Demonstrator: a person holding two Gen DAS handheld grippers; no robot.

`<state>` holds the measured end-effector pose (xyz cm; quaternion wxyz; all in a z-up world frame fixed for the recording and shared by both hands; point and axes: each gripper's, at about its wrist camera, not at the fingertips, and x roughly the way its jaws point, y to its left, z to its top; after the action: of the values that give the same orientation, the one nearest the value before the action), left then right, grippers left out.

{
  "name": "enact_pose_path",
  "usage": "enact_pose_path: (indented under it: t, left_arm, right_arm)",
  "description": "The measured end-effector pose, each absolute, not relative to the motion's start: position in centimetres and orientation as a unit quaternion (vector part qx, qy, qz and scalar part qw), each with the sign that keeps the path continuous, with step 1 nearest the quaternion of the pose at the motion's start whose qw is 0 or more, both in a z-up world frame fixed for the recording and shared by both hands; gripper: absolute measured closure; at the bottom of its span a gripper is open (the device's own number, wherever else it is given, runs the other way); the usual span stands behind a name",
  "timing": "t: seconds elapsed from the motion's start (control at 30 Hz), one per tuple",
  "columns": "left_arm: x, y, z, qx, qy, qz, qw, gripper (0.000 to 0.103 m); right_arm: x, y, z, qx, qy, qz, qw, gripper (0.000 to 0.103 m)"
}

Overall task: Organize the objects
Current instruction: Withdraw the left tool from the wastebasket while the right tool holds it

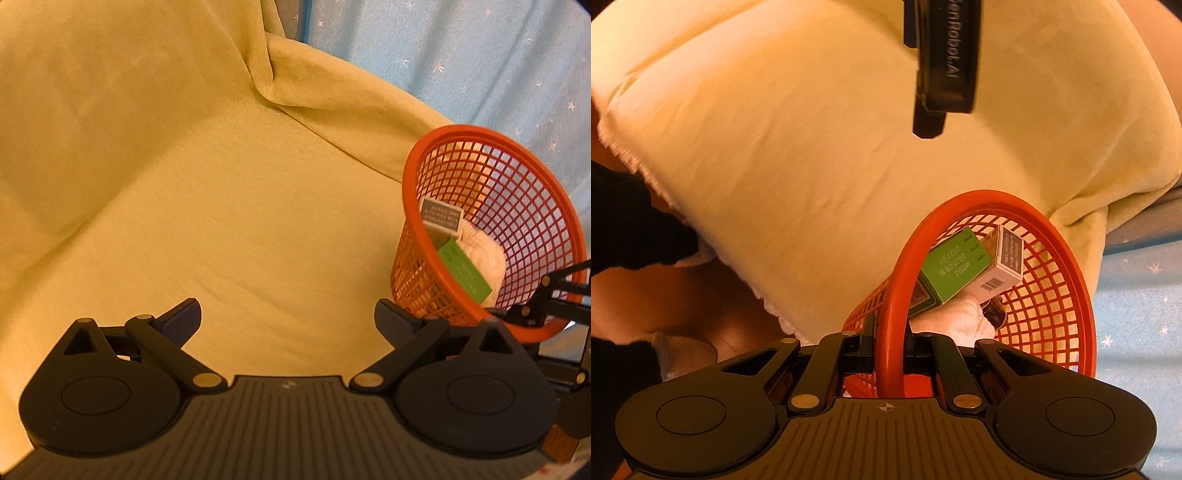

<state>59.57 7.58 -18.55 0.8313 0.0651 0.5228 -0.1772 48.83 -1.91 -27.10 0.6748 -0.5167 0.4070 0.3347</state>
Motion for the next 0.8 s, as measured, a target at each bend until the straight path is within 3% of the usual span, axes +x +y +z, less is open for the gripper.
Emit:
enact_pose_path:
  t: [0.37, 0.8]
  left_arm:
    - [51.8, 2.4, -19.1, 0.046, 0.542, -0.152, 0.825, 0.003]
    - [45.8, -0.1, -25.2, 0.081, 0.558, -0.219, 0.797, 0.003]
  right_arm:
    - [42.6, -7.8, -27.6, -0.521, 0.403, 0.338, 0.673, 0.097]
    - [36.9, -10.1, -32.3, -0.475, 0.470, 0.277, 0.691, 0.097]
